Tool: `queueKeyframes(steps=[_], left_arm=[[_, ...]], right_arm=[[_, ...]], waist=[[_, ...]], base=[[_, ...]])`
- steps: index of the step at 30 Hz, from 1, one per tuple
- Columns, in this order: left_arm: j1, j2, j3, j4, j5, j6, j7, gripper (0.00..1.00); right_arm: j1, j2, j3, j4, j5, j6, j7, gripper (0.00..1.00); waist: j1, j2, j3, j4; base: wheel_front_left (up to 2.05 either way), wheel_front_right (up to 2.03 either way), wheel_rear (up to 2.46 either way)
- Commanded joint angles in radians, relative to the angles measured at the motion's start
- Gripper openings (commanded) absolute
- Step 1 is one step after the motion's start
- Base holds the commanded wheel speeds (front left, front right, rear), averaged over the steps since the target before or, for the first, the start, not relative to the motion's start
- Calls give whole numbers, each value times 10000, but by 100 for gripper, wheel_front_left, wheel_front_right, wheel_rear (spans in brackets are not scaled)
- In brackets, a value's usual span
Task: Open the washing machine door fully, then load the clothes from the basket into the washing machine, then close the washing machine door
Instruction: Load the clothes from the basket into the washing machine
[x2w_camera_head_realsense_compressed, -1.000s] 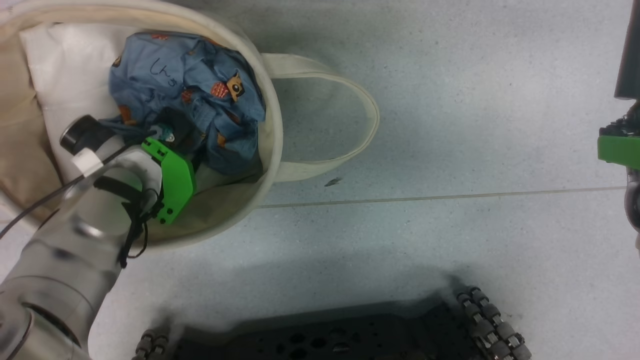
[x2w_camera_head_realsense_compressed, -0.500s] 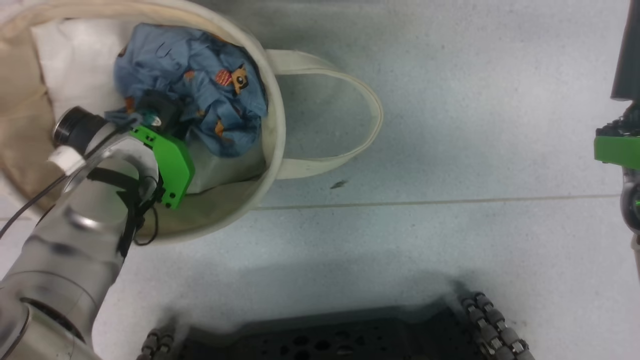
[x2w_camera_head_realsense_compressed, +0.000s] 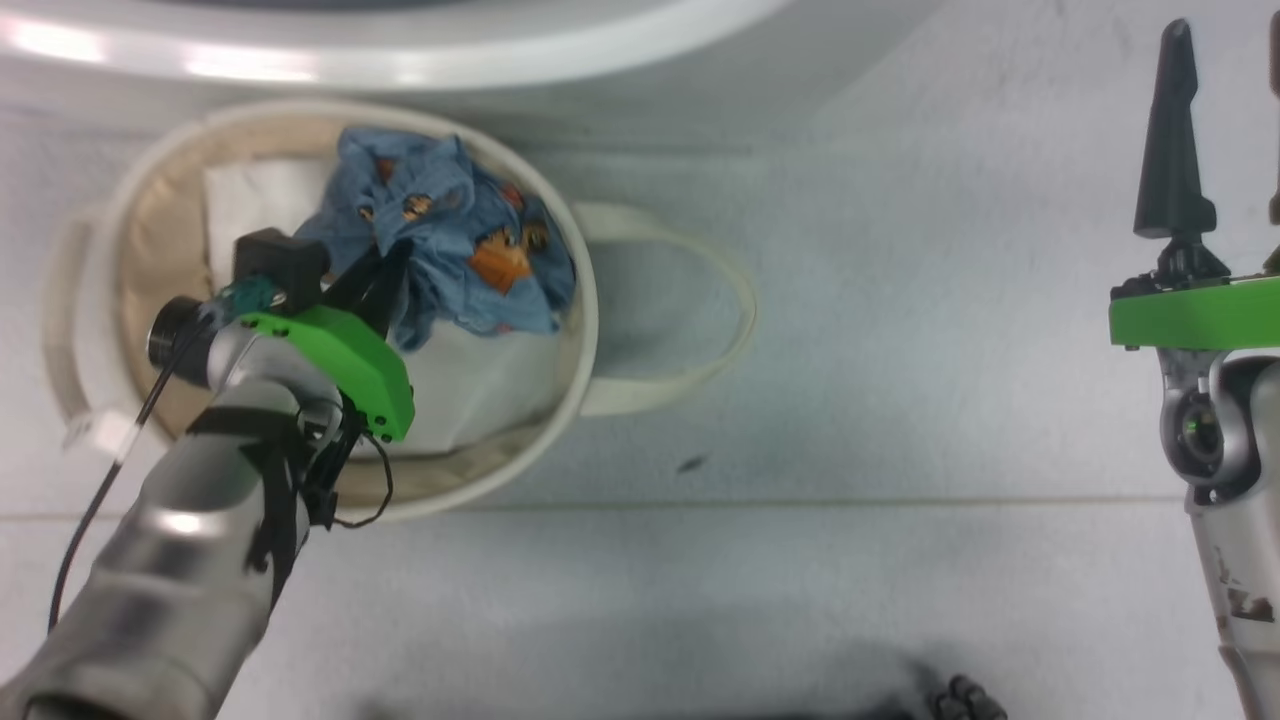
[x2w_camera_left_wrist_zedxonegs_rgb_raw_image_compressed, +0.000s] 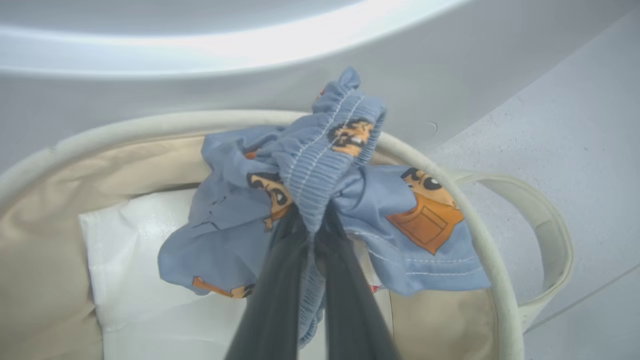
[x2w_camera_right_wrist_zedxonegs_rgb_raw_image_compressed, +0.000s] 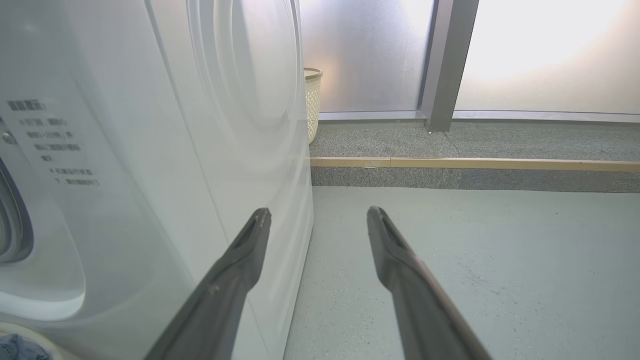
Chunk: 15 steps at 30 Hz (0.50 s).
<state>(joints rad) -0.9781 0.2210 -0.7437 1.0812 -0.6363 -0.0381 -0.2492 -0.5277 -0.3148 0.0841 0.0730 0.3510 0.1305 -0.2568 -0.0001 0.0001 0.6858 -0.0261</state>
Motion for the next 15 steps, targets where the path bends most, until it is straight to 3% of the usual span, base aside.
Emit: queueKeyframes(steps=[1,7,15], left_arm=[[510,560,649,-645,120,174,-122,0],[2257,804,2526,-3172,1290,520,-124,0],[4039,594,4586,-5773,2555,366,-125,0]], right_arm=[[341,21,114,-194,93,2,-47,100],[888,133,137,156,311,2,-48,100],[1641,433,222,560,649,2,-48,100]], waist=[[1,-1,-808,49],[1,-1,-2150,104],[1,-1,-3725,223]], base=[[0,0,0],[0,0,0],[0,0,0]])
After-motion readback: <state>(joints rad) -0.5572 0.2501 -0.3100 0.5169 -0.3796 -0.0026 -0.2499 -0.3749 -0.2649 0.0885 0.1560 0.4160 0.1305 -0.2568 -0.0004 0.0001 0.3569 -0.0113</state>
